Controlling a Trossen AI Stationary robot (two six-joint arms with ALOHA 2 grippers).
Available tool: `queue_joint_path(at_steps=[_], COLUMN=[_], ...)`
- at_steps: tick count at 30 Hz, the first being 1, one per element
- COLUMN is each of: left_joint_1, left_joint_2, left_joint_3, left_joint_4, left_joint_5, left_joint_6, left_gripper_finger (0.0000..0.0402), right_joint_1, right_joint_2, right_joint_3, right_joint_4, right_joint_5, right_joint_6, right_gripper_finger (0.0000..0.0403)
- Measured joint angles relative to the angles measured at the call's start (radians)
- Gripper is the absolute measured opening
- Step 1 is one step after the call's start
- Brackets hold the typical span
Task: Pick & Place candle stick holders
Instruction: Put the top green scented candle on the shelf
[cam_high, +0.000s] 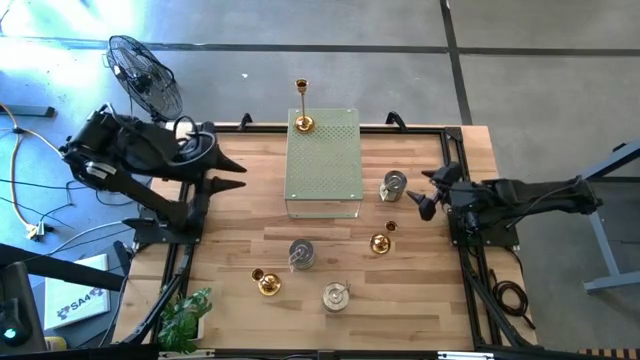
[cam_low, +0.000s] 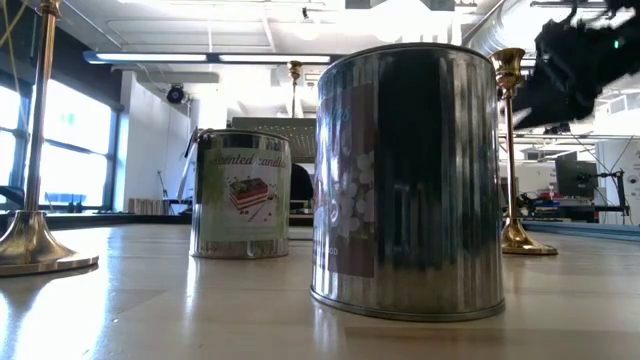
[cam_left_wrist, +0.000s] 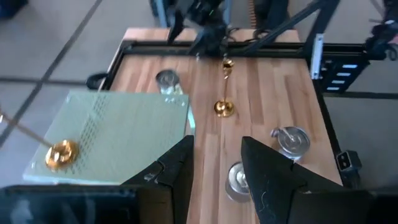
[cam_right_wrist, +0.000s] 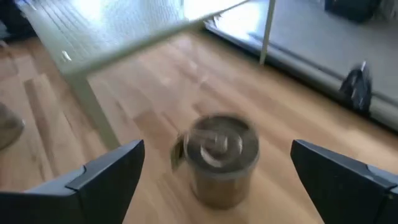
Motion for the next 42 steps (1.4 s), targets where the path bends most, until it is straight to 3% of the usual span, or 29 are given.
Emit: queue_joint_path(at_steps=[16,22,34,42], left_joint_1=[-0.03,-0.03,-0.03,-0.03], left_joint_2=[0.0,0.0,0.0,0.0], left_joint_3=[0.0,0.0,0.0,0.0], left_joint_4=[0.019,0.013,0.013,0.013], left_joint_5=[-0.05,-0.054,-0.062,-0.062], left_joint_6=[0.04,0.041,0.059,0.066], left_gripper_finger=[0.0131,0.0131,0.0131,0.0131], right_joint_1=[0.001,0.0,0.0,0.0], right_joint_2=[0.002,0.023,0.086,0.157], right_joint_3=[-0.328,-0.333,-0.332,-0.333], right_joint_4=[0.418,0.467,0.438,0.473], right_joint_5=[-0.031,-0.005,-0.02,0.036], right_joint_6=[0.026,-0.097,0.005,0.016], right_gripper_finger=[0.0399,0.0396,0.0395,0.0394])
